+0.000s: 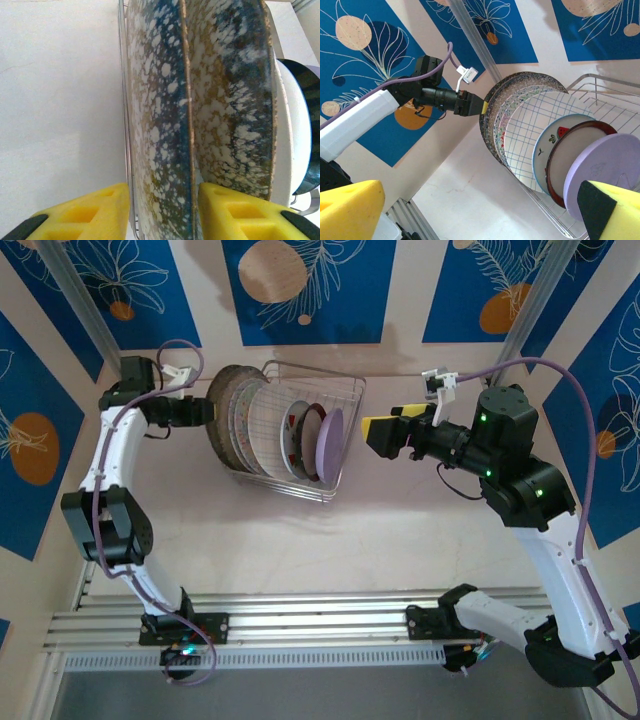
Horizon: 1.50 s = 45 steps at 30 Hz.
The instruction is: Unload the plates from the dish rack
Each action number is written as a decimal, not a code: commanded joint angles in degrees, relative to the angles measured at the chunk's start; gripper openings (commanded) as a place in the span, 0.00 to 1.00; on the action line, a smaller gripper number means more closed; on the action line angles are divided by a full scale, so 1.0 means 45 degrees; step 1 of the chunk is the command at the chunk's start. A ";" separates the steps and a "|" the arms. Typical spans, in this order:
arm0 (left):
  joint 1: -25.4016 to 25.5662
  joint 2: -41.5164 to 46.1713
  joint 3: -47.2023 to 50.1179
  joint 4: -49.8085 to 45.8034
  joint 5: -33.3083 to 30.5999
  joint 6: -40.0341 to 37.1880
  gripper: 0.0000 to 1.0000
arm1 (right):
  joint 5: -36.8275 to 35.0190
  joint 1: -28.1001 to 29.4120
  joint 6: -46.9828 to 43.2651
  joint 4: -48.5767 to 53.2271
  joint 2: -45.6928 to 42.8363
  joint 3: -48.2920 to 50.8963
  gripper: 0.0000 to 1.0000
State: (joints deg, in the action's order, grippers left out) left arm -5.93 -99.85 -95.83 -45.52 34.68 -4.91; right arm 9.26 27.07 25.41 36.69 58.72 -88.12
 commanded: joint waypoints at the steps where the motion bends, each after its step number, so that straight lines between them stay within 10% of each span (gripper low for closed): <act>1: 0.0296 -0.0395 -0.0578 -0.0273 -0.0072 -0.0266 0.39 | 0.0189 0.0117 0.0155 0.0050 0.0017 0.0015 1.00; 14: 0.0364 -0.0380 -0.0729 -0.0432 -0.0280 -0.0334 0.22 | 0.0066 0.0176 0.0213 0.0090 0.0036 0.0014 1.00; 19: 0.0362 -0.0387 -0.0812 -0.0439 -0.0656 0.0040 0.00 | 0.0034 0.0215 0.0233 0.0109 0.0135 -0.0045 1.00; 45: 0.0728 0.0090 -0.1486 -0.0601 -0.0484 0.0563 0.00 | -0.0064 0.0278 0.0233 0.0050 0.0172 0.0079 1.00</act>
State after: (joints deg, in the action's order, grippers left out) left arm -3.92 -100.60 -99.24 -46.37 26.30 -3.05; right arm 9.21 27.81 26.04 36.88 59.79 -88.09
